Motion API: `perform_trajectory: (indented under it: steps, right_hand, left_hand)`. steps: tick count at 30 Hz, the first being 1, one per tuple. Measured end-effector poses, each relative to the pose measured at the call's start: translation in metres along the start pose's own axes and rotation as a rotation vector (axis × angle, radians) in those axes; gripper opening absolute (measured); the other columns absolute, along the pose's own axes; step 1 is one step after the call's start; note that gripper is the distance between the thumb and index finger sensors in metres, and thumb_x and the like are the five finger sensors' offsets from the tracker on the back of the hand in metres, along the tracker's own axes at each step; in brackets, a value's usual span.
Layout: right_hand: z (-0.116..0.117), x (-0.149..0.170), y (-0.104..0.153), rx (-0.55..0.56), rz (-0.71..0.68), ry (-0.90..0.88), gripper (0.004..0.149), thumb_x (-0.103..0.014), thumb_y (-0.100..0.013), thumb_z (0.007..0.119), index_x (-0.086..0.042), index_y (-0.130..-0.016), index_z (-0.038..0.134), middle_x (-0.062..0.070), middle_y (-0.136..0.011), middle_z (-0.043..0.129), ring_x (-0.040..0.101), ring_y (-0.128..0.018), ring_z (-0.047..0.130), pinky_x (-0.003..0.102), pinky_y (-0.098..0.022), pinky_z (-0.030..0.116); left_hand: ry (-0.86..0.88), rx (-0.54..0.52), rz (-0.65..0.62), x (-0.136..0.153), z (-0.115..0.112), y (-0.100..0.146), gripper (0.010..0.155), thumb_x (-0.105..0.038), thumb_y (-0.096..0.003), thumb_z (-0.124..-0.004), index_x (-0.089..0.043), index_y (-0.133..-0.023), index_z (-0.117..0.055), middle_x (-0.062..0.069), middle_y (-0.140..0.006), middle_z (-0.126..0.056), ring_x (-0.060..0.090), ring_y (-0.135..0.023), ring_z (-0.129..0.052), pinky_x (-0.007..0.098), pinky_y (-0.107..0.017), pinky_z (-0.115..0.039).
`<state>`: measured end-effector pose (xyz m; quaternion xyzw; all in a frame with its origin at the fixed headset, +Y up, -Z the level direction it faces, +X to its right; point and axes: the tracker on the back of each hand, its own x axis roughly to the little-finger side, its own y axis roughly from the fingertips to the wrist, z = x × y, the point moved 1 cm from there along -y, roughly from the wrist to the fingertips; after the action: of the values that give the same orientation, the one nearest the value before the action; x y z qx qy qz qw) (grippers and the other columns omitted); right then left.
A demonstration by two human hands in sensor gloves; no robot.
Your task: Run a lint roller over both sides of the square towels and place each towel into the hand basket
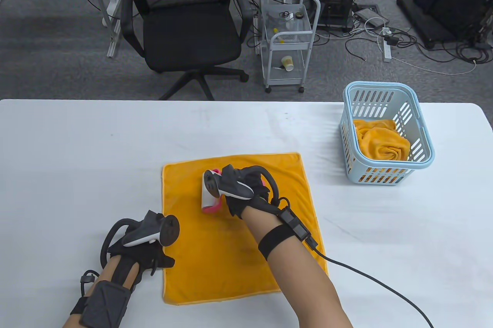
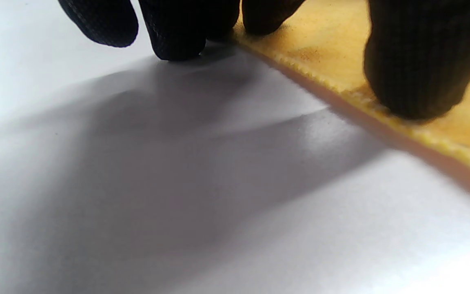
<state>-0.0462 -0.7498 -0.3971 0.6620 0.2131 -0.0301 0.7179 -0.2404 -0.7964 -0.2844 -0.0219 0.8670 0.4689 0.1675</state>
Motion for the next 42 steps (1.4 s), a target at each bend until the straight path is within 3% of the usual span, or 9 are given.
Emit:
perform_trajectory:
  steps: [9, 13, 17, 21, 25, 29, 33, 37, 42]
  right_hand:
    - [0.023, 0.106, 0.011, -0.094, 0.249, 0.326, 0.056, -0.026, -0.045, 0.097, -0.025, -0.098, 0.078, 0.008, -0.091, 0.086, 0.039, -0.086, 0.085, 0.062, -0.063, 0.07]
    - [0.029, 0.137, 0.025, -0.11, 0.306, 0.422, 0.055, -0.027, -0.045, 0.097, -0.025, -0.097, 0.08, 0.008, -0.092, 0.085, 0.039, -0.087, 0.084, 0.062, -0.063, 0.071]
    - [0.017, 0.113, 0.037, -0.008, 0.185, 0.274, 0.056, -0.029, -0.045, 0.096, -0.025, -0.098, 0.079, 0.008, -0.092, 0.086, 0.039, -0.085, 0.086, 0.061, -0.06, 0.074]
    - [0.002, 0.05, 0.061, 0.01, -0.052, 0.034, 0.058, -0.033, -0.045, 0.096, -0.023, -0.099, 0.077, 0.008, -0.09, 0.088, 0.038, -0.081, 0.09, 0.058, -0.057, 0.077]
    - [0.003, -0.009, 0.083, -0.015, -0.231, -0.023, 0.058, -0.036, -0.045, 0.096, -0.022, -0.099, 0.078, 0.007, -0.088, 0.09, 0.036, -0.078, 0.094, 0.055, -0.055, 0.081]
    - [0.008, -0.017, 0.094, 0.026, -0.24, 0.019, 0.059, -0.037, -0.045, 0.096, -0.02, -0.099, 0.078, 0.008, -0.087, 0.091, 0.036, -0.075, 0.096, 0.055, -0.053, 0.082]
    - [0.014, 0.017, 0.1, 0.005, -0.163, 0.083, 0.058, -0.033, -0.045, 0.096, -0.021, -0.098, 0.078, 0.009, -0.086, 0.091, 0.038, -0.076, 0.094, 0.058, -0.054, 0.08]
    - [0.03, 0.085, 0.114, -0.055, -0.015, 0.131, 0.057, -0.032, -0.045, 0.097, -0.021, -0.098, 0.078, 0.009, -0.086, 0.091, 0.039, -0.077, 0.093, 0.059, -0.055, 0.079]
    - [0.04, 0.132, 0.128, -0.098, 0.099, 0.177, 0.055, -0.031, -0.044, 0.098, -0.02, -0.096, 0.082, 0.009, -0.087, 0.09, 0.039, -0.079, 0.092, 0.059, -0.056, 0.078]
  left_hand:
    - [-0.001, 0.0, 0.001, 0.0, 0.0, 0.0, 0.097, -0.066, -0.0331, -0.088, -0.024, -0.11, -0.046, 0.013, -0.122, -0.04, 0.045, -0.106, -0.062, 0.069, -0.074, -0.055]
    - [-0.002, 0.001, 0.001, 0.0, 0.0, 0.0, 0.097, -0.066, -0.033, -0.089, -0.023, -0.11, -0.046, 0.013, -0.122, -0.04, 0.045, -0.106, -0.062, 0.069, -0.074, -0.054]
    - [-0.002, 0.001, 0.001, 0.0, 0.0, 0.0, 0.097, -0.066, -0.0331, -0.089, -0.024, -0.11, -0.046, 0.014, -0.122, -0.04, 0.045, -0.106, -0.062, 0.069, -0.074, -0.054]
    - [-0.002, 0.0, 0.001, 0.0, 0.0, 0.0, 0.097, -0.066, -0.033, -0.089, -0.024, -0.11, -0.046, 0.013, -0.122, -0.04, 0.045, -0.106, -0.062, 0.069, -0.074, -0.054]
    - [-0.001, 0.001, 0.001, 0.0, 0.0, 0.0, 0.097, -0.066, -0.0331, -0.089, -0.024, -0.11, -0.046, 0.013, -0.122, -0.04, 0.045, -0.106, -0.062, 0.069, -0.074, -0.054]
    - [-0.001, 0.001, 0.001, 0.0, -0.001, 0.0, 0.097, -0.066, -0.033, -0.089, -0.024, -0.11, -0.046, 0.013, -0.122, -0.04, 0.045, -0.106, -0.062, 0.069, -0.074, -0.054]
    - [-0.002, 0.001, 0.003, 0.0, 0.0, 0.0, 0.097, -0.066, -0.0329, -0.089, -0.024, -0.11, -0.046, 0.013, -0.122, -0.04, 0.045, -0.106, -0.062, 0.069, -0.074, -0.055]
    - [-0.003, 0.002, 0.002, 0.0, 0.0, 0.0, 0.097, -0.066, -0.033, -0.089, -0.024, -0.11, -0.047, 0.014, -0.122, -0.04, 0.045, -0.106, -0.062, 0.069, -0.074, -0.054]
    - [-0.003, 0.002, 0.002, 0.0, 0.0, 0.0, 0.097, -0.066, -0.033, -0.089, -0.024, -0.11, -0.046, 0.014, -0.122, -0.04, 0.045, -0.106, -0.063, 0.069, -0.074, -0.055]
